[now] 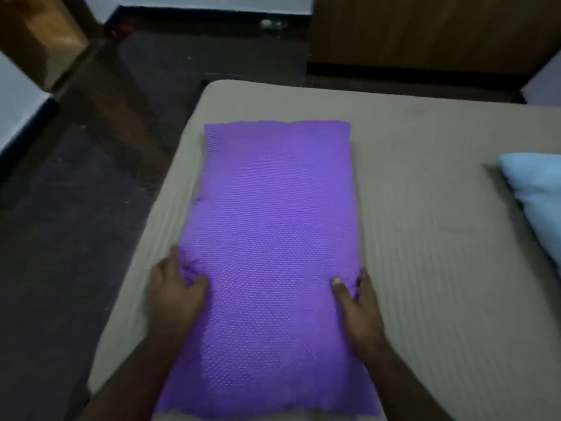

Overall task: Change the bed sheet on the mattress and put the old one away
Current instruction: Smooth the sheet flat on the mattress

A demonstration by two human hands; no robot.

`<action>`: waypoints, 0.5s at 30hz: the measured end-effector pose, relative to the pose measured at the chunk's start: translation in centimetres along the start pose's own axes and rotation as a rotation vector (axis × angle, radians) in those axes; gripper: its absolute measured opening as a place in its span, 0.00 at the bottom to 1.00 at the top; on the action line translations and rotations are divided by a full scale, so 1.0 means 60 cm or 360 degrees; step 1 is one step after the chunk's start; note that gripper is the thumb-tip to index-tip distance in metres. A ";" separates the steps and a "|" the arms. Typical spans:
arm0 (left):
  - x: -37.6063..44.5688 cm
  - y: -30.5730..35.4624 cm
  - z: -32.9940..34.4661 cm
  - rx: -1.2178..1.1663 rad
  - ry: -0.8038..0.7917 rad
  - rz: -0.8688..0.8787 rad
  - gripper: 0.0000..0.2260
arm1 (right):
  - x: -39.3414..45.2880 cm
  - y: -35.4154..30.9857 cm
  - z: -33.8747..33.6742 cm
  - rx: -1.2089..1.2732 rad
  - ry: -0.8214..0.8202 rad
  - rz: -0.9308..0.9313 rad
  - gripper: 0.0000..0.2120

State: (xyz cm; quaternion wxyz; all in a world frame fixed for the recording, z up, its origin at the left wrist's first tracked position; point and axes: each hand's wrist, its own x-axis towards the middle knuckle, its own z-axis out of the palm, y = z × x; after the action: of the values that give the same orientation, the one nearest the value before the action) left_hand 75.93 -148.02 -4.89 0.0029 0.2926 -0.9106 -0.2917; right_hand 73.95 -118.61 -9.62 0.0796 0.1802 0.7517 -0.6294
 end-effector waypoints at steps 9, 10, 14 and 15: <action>-0.144 0.255 0.227 0.0480 -0.0350 0.1270 0.25 | 0.029 0.026 -0.323 -0.0687 0.0580 0.0124 0.40; -0.165 0.287 0.254 0.0471 -0.0418 0.1324 0.25 | 0.029 0.030 -0.367 -0.0756 0.0630 0.0122 0.40; -0.283 0.413 0.372 0.0160 -0.0803 0.1251 0.26 | 0.023 0.053 -0.566 -0.0871 0.1049 0.0034 0.37; -0.321 0.449 0.401 0.0053 -0.0977 0.1115 0.27 | 0.018 0.059 -0.613 -0.0861 0.1127 0.0015 0.36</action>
State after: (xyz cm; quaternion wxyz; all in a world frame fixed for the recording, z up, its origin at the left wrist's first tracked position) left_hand 73.36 -107.21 -7.31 -0.1732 -0.1326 -0.9178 -0.3317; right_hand 78.23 -82.09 -6.09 -0.1356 0.3609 0.8694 -0.3091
